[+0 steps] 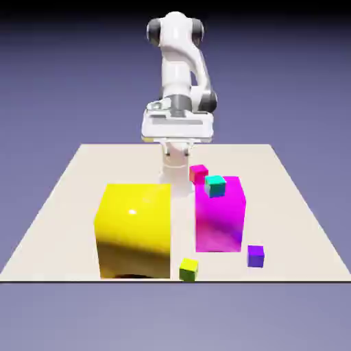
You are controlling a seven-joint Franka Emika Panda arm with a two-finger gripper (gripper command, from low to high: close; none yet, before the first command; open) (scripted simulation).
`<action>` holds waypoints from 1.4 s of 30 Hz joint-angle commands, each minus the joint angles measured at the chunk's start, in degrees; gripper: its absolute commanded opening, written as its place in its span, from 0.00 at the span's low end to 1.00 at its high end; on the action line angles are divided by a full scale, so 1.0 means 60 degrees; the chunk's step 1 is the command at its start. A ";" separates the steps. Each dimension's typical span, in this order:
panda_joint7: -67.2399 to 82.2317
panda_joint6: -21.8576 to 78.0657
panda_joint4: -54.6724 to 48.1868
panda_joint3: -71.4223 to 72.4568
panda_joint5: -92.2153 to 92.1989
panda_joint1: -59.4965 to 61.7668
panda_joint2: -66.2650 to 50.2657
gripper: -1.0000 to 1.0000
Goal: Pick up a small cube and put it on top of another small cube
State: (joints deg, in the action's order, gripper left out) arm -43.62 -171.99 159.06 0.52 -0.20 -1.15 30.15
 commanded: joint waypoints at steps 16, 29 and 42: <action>-0.2581 0.4455 -0.4288 0.1144 -0.0445 -0.1023 -0.5538 0.50; -0.4679 0.8074 -0.7771 0.2073 -0.0806 -0.1854 -1.0037 0.50; -0.4077 0.8315 -0.7909 0.1918 -0.0594 -0.1795 -1.0102 0.00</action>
State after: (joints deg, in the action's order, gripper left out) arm -67.99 -122.13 111.61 12.03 -3.95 -11.92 -30.46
